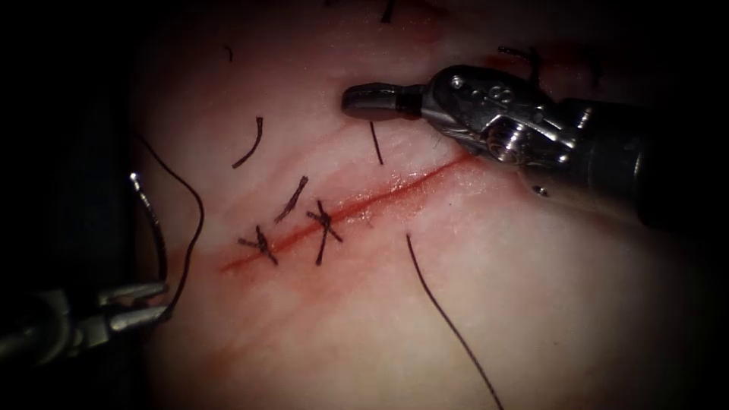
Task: Wound Closure
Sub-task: Adjust the suture tail with the right arm.
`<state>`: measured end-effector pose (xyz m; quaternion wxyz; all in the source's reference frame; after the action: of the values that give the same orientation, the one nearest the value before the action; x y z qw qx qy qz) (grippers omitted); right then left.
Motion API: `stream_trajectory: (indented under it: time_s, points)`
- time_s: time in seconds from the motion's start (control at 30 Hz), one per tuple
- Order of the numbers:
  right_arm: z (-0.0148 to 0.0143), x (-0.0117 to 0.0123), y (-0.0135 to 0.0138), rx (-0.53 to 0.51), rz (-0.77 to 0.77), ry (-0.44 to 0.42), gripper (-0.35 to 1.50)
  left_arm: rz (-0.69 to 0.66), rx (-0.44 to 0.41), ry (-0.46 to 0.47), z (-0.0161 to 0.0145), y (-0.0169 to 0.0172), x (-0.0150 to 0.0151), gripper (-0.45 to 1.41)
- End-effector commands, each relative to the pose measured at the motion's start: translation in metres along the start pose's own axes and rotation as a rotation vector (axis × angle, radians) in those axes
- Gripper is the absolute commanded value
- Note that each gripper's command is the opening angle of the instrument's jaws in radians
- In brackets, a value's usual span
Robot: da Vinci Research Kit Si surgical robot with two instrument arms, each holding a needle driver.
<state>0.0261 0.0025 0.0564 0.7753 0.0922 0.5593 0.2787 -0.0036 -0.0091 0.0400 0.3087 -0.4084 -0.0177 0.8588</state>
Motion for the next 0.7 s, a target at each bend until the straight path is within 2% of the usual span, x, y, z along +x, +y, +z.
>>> stream_trajectory:
  time_s: [0.03,0.53,0.6,0.63,0.67,0.7]
  points:
    - [0.0010,0.0006,0.0005,-0.002,0.000,0.009,-0.35,0.002,0.000,0.002,0.0007,-0.0001,0.0002,-0.35]
    - [0.0014,0.0018,0.0008,0.004,0.001,0.008,-0.35,0.026,-0.001,0.002,0.0010,-0.0005,0.0002,-0.35]
    - [0.0017,0.0020,0.0009,0.024,0.002,0.030,-0.35,0.032,-0.002,0.002,0.0011,-0.0007,0.0002,-0.35]
    - [0.0018,0.0020,0.0009,0.043,-0.005,0.052,-0.18,0.038,0.007,0.003,0.0013,-0.0009,0.0002,-0.35]
    - [0.0018,0.0021,0.0011,-0.012,-0.002,0.117,1.18,0.053,0.035,0.007,0.0018,-0.0019,0.0004,-0.35]
    - [0.0016,0.0022,0.0012,-0.011,0.000,0.120,1.35,0.063,0.049,0.005,0.0019,-0.0024,0.0005,-0.35]
